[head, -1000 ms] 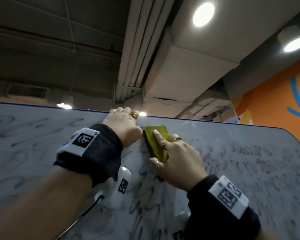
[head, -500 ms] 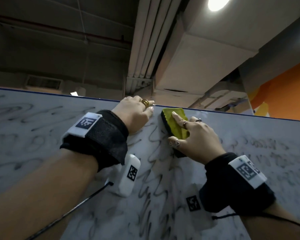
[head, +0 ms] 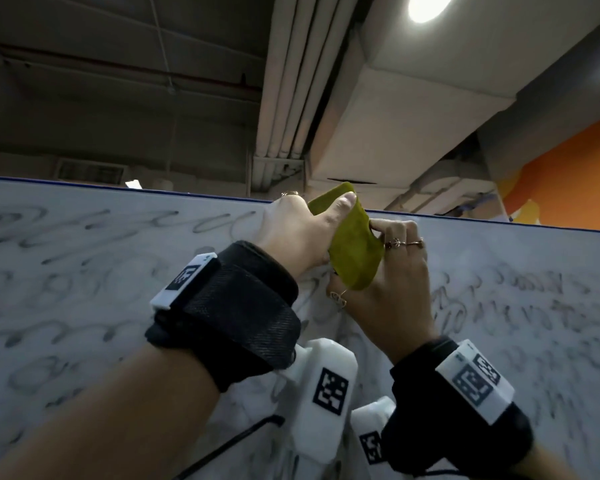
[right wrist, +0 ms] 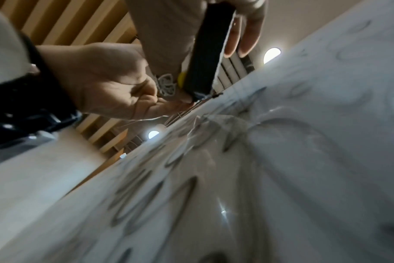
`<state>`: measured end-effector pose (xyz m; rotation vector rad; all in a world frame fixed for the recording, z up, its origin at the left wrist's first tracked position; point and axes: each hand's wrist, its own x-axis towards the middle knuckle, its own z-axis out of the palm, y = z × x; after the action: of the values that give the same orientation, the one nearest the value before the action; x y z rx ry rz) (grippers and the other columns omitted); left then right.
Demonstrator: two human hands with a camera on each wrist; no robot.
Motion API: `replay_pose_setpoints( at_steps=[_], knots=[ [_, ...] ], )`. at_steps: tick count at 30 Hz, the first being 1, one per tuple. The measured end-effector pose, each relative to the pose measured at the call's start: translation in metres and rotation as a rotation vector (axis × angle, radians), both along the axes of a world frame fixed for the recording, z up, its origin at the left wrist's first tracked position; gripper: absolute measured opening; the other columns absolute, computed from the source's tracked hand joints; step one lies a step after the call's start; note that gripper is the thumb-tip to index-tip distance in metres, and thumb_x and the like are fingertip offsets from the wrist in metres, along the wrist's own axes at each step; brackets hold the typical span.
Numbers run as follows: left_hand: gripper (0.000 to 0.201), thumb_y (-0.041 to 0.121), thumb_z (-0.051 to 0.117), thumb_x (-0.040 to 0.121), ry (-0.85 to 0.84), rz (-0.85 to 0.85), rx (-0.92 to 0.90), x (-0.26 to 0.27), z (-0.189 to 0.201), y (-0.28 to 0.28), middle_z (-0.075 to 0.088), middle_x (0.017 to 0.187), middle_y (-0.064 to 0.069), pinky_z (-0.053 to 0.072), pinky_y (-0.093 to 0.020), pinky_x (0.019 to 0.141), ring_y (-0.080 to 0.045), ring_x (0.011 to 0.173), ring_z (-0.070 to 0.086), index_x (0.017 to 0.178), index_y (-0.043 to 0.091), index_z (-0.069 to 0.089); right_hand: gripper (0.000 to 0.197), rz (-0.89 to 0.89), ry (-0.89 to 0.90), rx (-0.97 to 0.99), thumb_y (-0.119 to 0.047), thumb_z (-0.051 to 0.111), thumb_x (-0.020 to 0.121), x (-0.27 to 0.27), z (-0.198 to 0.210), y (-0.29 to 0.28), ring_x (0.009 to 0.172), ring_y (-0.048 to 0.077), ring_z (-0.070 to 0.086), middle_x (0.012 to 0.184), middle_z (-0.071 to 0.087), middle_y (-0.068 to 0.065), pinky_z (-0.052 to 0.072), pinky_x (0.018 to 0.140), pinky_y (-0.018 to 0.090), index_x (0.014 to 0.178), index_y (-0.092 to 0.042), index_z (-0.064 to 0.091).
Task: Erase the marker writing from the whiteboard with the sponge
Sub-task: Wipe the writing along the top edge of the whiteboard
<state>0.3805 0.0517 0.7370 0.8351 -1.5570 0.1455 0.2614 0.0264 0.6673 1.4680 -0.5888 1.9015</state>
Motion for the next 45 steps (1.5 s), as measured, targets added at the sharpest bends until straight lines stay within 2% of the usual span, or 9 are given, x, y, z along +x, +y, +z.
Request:
replay_pose_setpoints(
  at_steps=[5, 11, 16, 21, 25, 30, 33, 41, 45],
  knots=[
    [0.072, 0.073, 0.055, 0.075, 0.014, 0.139, -0.036, -0.006, -0.003, 0.020, 0.053, 0.100, -0.002, 0.051, -0.034, 0.082, -0.019, 0.094, 0.057, 0.107, 0.008, 0.056, 0.067, 0.245, 0.201, 0.082, -0.013, 0.079, 0.066, 0.001, -0.001, 0.002, 0.096, 0.001, 0.039, 0.111, 0.039, -0.003, 0.037, 0.084, 0.004, 0.124, -0.007, 0.046],
    [0.049, 0.045, 0.055, 0.091, -0.032, 0.297, -0.164, 0.008, 0.000, 0.036, 0.050, 0.104, -0.002, 0.047, -0.030, 0.082, -0.019, 0.095, 0.052, 0.121, 0.005, 0.053, 0.065, 0.597, 0.410, 0.355, -0.010, 0.066, 0.081, -0.011, 0.004, 0.020, 0.092, 0.007, 0.055, 0.112, 0.045, -0.010, 0.052, 0.081, 0.026, 0.138, -0.017, 0.037],
    [0.059, 0.063, 0.053, 0.082, -0.103, 0.299, -0.086, 0.007, -0.008, 0.042, 0.036, 0.107, -0.002, 0.042, -0.027, 0.082, -0.016, 0.095, 0.045, 0.108, 0.010, 0.049, 0.046, 0.800, 0.397, 0.465, 0.005, 0.051, 0.089, -0.003, 0.008, 0.033, 0.092, 0.006, 0.059, 0.115, 0.053, 0.000, 0.052, 0.083, 0.024, 0.128, -0.019, 0.045],
    [0.056, 0.055, 0.052, 0.088, -0.181, 0.317, -0.051, 0.020, -0.006, 0.045, 0.038, 0.117, -0.005, 0.037, -0.026, 0.082, -0.015, 0.099, 0.044, 0.114, 0.005, 0.052, 0.053, 1.063, 0.463, 0.543, 0.006, 0.044, 0.068, -0.011, 0.016, 0.035, 0.094, 0.009, 0.060, 0.111, 0.058, 0.001, 0.049, 0.082, 0.020, 0.115, -0.017, 0.055],
    [0.072, 0.053, 0.051, 0.089, -0.297, 0.564, -0.245, 0.040, -0.002, 0.046, 0.038, 0.127, -0.010, 0.033, -0.035, 0.096, -0.026, 0.116, 0.039, 0.144, 0.010, 0.034, 0.053, 0.650, 0.330, 0.388, 0.022, 0.034, 0.072, -0.016, 0.041, 0.025, 0.092, 0.018, 0.056, 0.101, 0.059, 0.004, 0.045, 0.083, 0.023, 0.097, -0.014, 0.063],
    [0.072, 0.052, 0.046, 0.092, -0.539, 0.904, -0.298, 0.052, -0.009, 0.040, 0.033, 0.133, -0.006, 0.032, -0.038, 0.100, -0.027, 0.120, 0.033, 0.151, 0.019, 0.019, 0.057, -0.087, 0.317, 0.354, 0.011, 0.040, 0.075, -0.017, 0.087, 0.008, 0.124, 0.023, 0.042, 0.132, 0.049, 0.009, 0.026, 0.097, 0.015, 0.128, -0.003, 0.053],
    [0.063, 0.049, 0.042, 0.095, -0.675, 0.911, -0.263, 0.041, -0.021, 0.027, 0.030, 0.137, -0.007, 0.032, -0.038, 0.101, -0.026, 0.121, 0.032, 0.150, 0.027, 0.021, 0.054, -0.089, 0.356, 0.541, 0.005, 0.039, 0.080, -0.008, 0.103, 0.002, 0.128, 0.024, 0.042, 0.135, 0.052, 0.008, 0.030, 0.108, 0.025, 0.128, -0.013, 0.055],
    [0.054, 0.045, 0.032, 0.100, -0.835, 1.013, -0.244, 0.048, -0.024, 0.014, 0.014, 0.150, -0.009, 0.029, -0.044, 0.102, -0.033, 0.127, 0.027, 0.148, 0.043, 0.009, 0.032, -0.159, 0.301, 0.663, -0.012, 0.036, 0.092, 0.005, 0.104, -0.006, 0.113, 0.032, 0.049, 0.124, 0.058, 0.011, 0.036, 0.094, 0.034, 0.109, -0.010, 0.062],
    [0.056, 0.038, 0.055, 0.091, -0.743, 0.948, -0.321, 0.096, -0.027, 0.029, 0.042, 0.134, -0.015, 0.041, -0.049, 0.089, -0.038, 0.109, 0.048, 0.143, 0.043, 0.033, 0.028, -0.125, 0.263, 0.671, -0.009, 0.032, 0.092, 0.004, 0.101, -0.004, 0.099, 0.031, 0.047, 0.113, 0.059, 0.013, 0.029, 0.084, 0.033, 0.081, -0.011, 0.058]
  ],
)
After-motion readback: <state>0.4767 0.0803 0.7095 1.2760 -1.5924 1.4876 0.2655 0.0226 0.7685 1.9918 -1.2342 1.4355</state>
